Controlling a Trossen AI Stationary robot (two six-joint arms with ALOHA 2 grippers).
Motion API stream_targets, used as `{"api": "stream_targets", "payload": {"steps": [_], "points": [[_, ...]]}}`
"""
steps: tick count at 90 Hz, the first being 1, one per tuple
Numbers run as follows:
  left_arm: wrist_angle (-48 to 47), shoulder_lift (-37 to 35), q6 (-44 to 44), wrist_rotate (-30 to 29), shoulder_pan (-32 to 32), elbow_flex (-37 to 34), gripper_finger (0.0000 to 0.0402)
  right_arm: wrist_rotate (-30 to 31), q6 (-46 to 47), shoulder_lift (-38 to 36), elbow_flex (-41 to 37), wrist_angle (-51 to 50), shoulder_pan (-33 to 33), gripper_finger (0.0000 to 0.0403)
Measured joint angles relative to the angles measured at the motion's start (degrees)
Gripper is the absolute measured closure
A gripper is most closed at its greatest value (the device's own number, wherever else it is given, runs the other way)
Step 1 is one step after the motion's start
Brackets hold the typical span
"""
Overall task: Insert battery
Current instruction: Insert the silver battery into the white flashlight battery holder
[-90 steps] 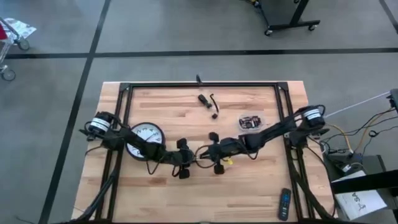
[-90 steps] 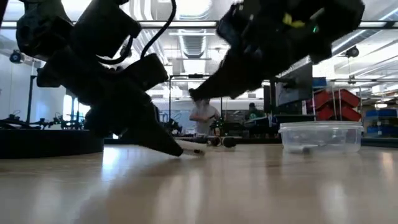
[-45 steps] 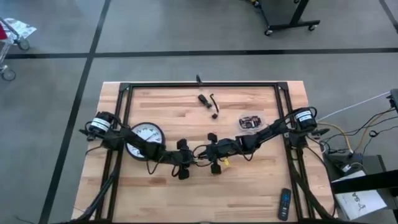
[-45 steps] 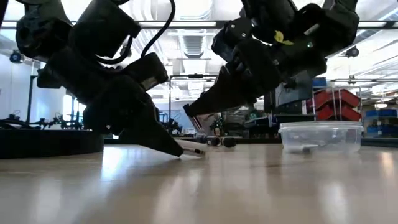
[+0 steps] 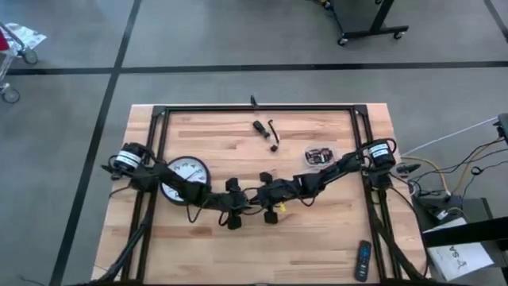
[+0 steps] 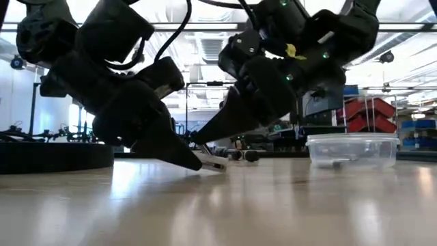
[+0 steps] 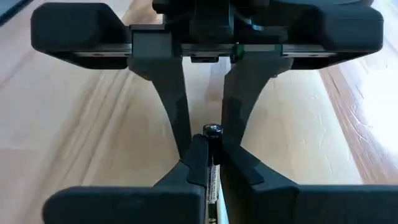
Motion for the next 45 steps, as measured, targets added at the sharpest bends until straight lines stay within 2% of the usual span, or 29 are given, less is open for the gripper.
{"api": "stream_targets", "payload": {"steps": [45], "points": [[0.2,0.0,0.0,-0.7,0.0,0.0,0.0329,0.1,2.5,0.0,0.7,-6.1,-0.3,0.0401]]}}
